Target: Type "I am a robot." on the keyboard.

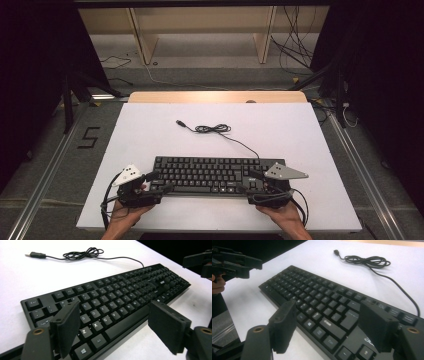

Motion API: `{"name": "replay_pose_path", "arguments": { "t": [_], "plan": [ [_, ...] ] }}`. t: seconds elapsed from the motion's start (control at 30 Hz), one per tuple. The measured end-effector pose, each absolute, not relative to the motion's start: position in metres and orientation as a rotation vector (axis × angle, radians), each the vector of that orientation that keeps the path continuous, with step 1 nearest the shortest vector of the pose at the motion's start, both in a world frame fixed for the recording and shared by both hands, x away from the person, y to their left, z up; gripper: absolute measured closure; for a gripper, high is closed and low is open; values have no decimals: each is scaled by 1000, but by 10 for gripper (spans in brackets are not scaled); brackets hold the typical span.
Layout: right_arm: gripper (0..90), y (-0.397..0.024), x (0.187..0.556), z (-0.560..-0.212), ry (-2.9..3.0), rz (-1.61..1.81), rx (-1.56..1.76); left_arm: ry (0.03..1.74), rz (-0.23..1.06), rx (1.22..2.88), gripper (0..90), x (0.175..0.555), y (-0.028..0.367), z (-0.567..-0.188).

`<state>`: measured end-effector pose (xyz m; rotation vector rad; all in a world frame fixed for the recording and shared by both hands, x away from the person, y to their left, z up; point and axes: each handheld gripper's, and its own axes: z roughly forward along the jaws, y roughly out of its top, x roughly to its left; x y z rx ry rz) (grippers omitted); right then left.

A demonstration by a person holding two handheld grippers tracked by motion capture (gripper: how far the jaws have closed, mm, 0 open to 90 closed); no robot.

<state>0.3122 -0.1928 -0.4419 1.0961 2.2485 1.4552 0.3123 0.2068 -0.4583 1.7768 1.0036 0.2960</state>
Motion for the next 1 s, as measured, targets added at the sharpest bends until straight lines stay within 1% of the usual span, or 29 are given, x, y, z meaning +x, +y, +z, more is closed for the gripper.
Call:
{"name": "replay_pose_path", "arguments": {
  "t": [0.53, 1.0],
  "plan": [
    [355, -160, 335, -441, 2316, 1430, 1064, 1068, 302, 1787, 303, 317, 211, -461],
    [363, -140, 347, -443, 2356, 1424, 1050, 1090, 300, 1796, 365, 318, 213, -463]
  ]
}}
